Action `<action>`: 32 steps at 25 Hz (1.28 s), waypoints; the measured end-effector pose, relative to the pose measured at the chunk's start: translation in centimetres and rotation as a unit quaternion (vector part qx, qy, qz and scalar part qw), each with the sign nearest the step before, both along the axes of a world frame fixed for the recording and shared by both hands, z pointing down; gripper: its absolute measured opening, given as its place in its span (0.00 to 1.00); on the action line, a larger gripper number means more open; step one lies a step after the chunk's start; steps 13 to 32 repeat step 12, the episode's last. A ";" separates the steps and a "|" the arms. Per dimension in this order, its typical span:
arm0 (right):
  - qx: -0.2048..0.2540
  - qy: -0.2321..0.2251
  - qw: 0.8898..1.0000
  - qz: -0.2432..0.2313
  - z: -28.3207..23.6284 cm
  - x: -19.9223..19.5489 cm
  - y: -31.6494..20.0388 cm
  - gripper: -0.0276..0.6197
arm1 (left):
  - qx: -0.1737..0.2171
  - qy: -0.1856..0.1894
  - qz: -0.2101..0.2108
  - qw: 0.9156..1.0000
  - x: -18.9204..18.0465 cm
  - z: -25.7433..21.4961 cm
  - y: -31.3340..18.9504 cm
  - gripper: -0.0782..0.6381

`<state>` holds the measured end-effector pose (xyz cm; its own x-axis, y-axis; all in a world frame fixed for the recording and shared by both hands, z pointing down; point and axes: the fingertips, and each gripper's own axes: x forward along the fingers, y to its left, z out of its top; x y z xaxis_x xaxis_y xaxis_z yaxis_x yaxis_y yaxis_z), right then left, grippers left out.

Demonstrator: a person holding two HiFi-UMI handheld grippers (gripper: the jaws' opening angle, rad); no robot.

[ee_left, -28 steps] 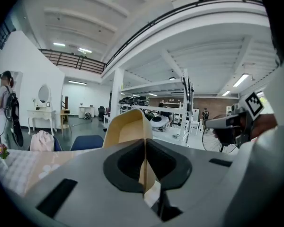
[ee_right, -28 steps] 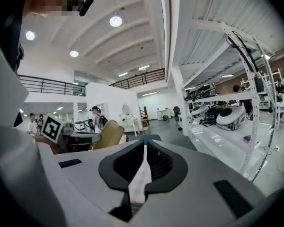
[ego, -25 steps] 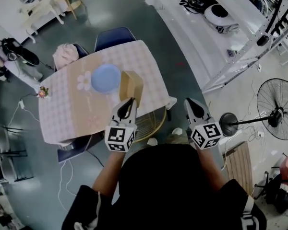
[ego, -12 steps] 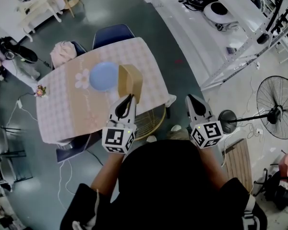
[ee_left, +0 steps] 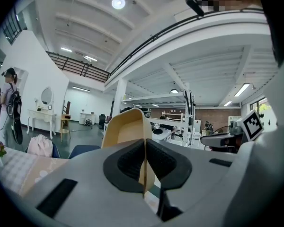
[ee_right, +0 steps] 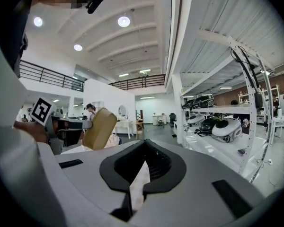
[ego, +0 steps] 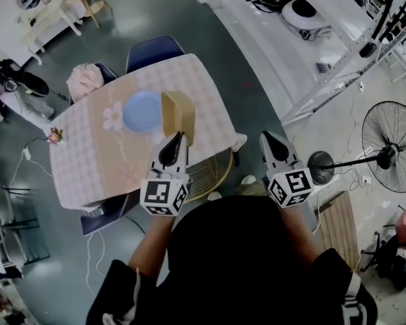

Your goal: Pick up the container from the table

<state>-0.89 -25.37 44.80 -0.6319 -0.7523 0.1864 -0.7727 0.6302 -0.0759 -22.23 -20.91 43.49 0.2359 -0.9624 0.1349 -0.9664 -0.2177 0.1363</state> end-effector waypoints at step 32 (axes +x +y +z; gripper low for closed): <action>-0.007 0.012 1.000 -0.011 1.5 -0.2 0.1 0.04 | -0.016 0.004 -0.026 1.000 -0.9 1.9 -0.5 0.13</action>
